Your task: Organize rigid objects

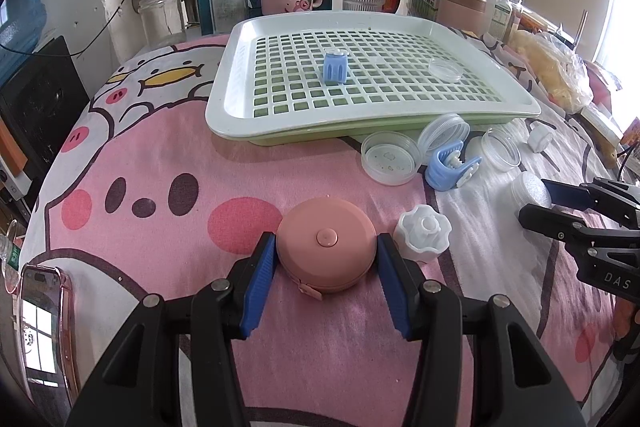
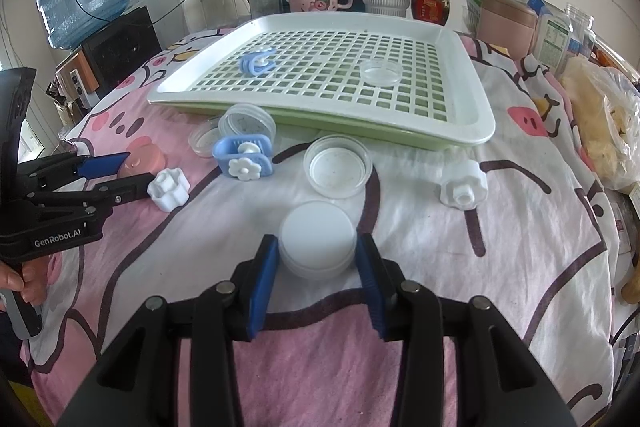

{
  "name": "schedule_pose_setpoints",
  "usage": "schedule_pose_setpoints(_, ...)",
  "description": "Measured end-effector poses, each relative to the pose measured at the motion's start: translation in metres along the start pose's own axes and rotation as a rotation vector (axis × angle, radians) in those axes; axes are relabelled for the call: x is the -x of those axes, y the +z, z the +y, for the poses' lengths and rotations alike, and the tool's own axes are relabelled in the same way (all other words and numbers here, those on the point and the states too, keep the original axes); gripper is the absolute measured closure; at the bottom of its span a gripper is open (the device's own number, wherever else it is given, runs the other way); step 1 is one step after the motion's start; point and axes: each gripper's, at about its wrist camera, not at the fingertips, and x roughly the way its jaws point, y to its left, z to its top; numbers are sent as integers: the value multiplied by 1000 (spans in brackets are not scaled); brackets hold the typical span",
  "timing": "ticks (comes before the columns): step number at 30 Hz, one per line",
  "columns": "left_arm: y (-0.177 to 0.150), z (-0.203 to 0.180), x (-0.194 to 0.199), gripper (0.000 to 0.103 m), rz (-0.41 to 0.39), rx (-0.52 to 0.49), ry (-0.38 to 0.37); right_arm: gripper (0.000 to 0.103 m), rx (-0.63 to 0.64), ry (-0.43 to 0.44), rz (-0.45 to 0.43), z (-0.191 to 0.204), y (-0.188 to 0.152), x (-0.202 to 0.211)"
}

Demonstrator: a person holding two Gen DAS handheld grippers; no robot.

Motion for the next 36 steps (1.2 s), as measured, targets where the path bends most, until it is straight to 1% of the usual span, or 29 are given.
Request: schedule_pose_setpoints(36,0,0,0,53,0,0,-1,62,-8,9,0,-1,0,1)
